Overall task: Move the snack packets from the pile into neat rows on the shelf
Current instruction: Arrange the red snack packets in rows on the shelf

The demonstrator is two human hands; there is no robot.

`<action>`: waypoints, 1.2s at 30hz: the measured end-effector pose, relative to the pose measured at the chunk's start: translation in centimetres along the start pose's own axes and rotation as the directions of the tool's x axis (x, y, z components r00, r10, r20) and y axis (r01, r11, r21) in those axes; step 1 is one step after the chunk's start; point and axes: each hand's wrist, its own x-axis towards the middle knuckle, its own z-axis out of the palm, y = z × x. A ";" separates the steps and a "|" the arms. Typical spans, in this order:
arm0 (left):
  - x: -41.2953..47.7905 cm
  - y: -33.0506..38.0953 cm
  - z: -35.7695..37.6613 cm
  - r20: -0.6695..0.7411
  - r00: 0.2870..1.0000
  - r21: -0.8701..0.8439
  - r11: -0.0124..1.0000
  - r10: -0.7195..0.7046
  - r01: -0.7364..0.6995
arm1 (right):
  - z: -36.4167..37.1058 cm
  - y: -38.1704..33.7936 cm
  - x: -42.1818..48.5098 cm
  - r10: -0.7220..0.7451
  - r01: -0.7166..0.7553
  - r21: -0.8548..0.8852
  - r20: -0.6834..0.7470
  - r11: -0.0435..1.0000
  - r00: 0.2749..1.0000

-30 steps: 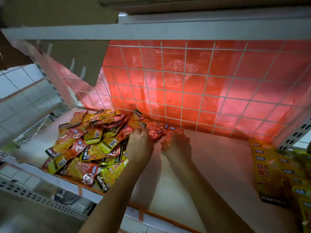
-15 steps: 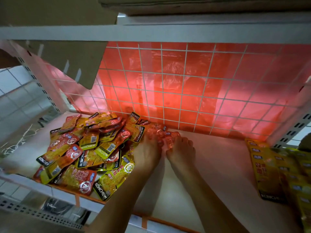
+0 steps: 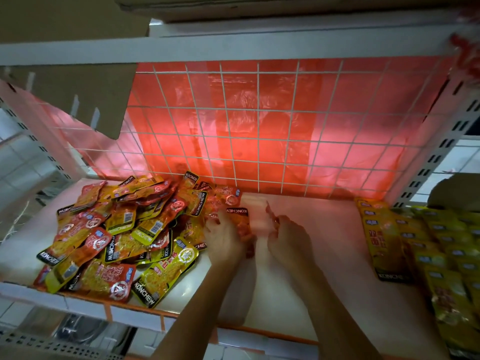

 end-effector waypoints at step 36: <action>-29.1 26.9 11.7 0.549 0.615 -0.836 0.384 0.566 0.393 | -20.3 32.9 -22.9 0.502 0.367 0.767 -0.628 0.526 0.595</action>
